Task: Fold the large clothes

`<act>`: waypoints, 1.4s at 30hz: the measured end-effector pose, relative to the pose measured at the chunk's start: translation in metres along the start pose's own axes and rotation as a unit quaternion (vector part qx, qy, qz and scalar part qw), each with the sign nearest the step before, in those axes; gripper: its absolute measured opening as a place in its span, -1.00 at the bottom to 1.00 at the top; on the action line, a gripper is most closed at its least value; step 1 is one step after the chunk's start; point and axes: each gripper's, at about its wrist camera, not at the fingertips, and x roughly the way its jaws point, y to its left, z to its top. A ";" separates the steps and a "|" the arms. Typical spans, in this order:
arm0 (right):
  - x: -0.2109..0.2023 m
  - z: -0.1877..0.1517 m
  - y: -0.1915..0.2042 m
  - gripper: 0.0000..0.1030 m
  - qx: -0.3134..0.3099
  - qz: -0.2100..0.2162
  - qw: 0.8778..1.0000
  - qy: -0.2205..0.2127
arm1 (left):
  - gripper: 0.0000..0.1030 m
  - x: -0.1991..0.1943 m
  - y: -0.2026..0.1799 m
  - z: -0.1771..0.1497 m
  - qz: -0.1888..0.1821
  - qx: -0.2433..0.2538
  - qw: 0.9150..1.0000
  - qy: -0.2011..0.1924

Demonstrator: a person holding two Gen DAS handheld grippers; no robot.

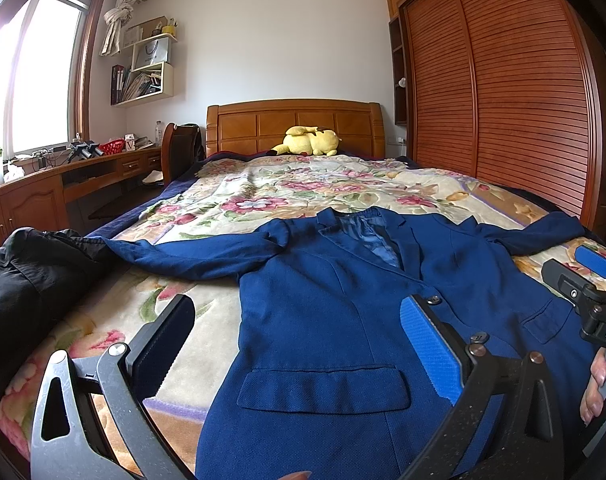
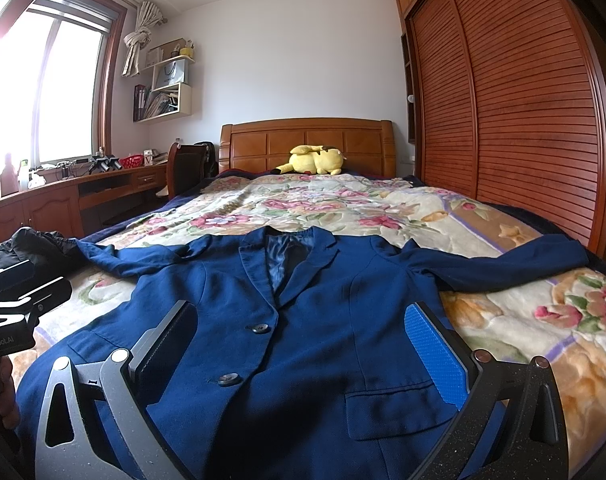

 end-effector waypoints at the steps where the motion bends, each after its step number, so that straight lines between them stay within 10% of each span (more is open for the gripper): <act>1: 0.000 0.000 0.000 1.00 0.000 0.000 1.000 0.000 | 1.00 0.000 0.000 0.000 0.000 0.000 1.000 0.000; 42: 0.122 0.074 0.049 1.00 -0.024 0.134 0.989 0.064 | 1.00 0.112 0.162 0.051 0.071 -0.004 0.988 0.135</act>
